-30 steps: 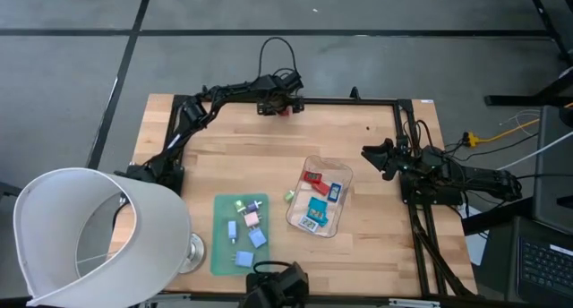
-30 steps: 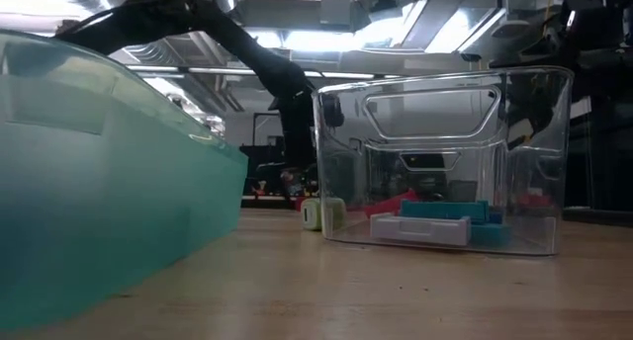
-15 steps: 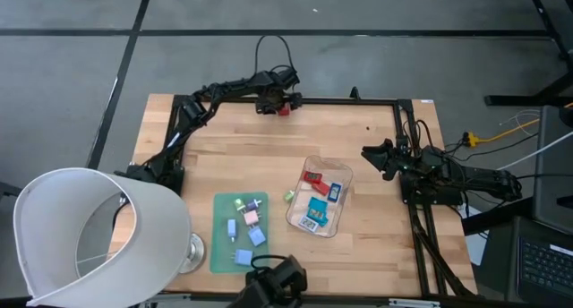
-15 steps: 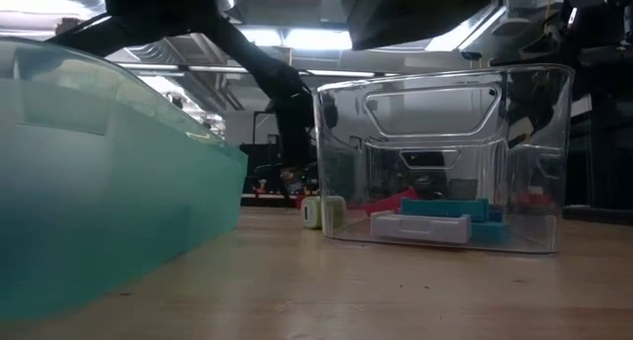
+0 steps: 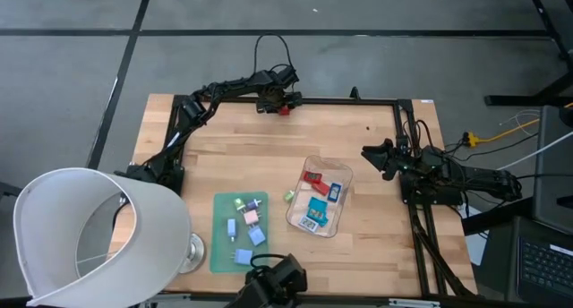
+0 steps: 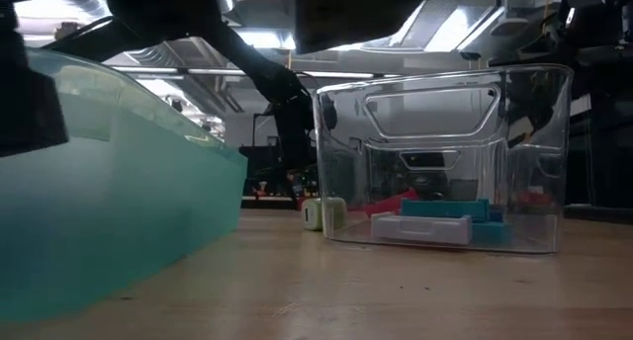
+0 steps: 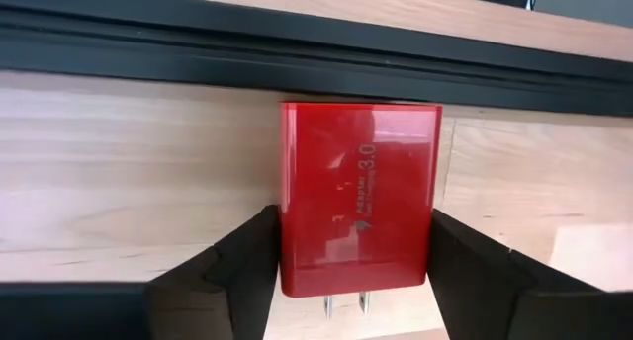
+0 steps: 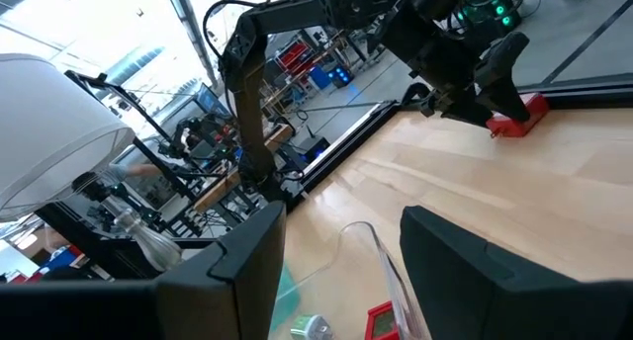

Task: Pick & Place Office items
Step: Put the red charger adapter into the green bin

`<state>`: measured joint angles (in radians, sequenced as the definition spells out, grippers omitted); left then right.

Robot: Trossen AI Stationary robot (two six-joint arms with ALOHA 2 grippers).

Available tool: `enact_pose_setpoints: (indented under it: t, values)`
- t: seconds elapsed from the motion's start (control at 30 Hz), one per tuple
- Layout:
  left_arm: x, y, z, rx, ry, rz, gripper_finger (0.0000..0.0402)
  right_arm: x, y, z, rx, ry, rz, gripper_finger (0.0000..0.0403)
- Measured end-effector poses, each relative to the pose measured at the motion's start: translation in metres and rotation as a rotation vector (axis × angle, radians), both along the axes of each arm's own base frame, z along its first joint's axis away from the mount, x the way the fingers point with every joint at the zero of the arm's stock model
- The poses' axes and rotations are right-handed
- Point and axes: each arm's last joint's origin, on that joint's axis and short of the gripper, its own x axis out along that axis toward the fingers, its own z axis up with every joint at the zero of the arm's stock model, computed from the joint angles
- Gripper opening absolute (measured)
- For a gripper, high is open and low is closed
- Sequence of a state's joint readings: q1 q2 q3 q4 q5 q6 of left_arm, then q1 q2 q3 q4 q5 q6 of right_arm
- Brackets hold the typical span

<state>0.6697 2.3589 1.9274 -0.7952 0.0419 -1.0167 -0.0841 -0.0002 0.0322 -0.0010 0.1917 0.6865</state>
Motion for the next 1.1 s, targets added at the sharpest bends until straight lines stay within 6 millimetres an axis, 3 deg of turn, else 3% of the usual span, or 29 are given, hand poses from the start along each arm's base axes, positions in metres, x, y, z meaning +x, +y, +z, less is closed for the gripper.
enact_pose_setpoints:
  t: [0.23, 0.57, 0.9, 1.1]
  values:
    - [0.001, -0.009, -0.001, -0.040, 0.027, -0.059, 0.0211, 0.000, 0.000, 0.000, -0.011, 0.003, -0.001, 0.0200]
    - [0.012, -0.044, 0.002, -0.091, 0.115, -0.213, 0.0211, 0.000, 0.000, 0.000, -0.019, 0.006, -0.003, 0.0200]
    - [0.037, -0.081, 0.010, -0.047, 0.068, -0.355, 0.0211, 0.000, 0.000, 0.000, -0.020, 0.006, -0.003, 0.0201]
    - [0.047, -0.113, 0.011, -0.052, 0.112, -0.463, 0.0211, 0.000, 0.000, 0.000, -0.016, 0.005, -0.003, 0.0201]
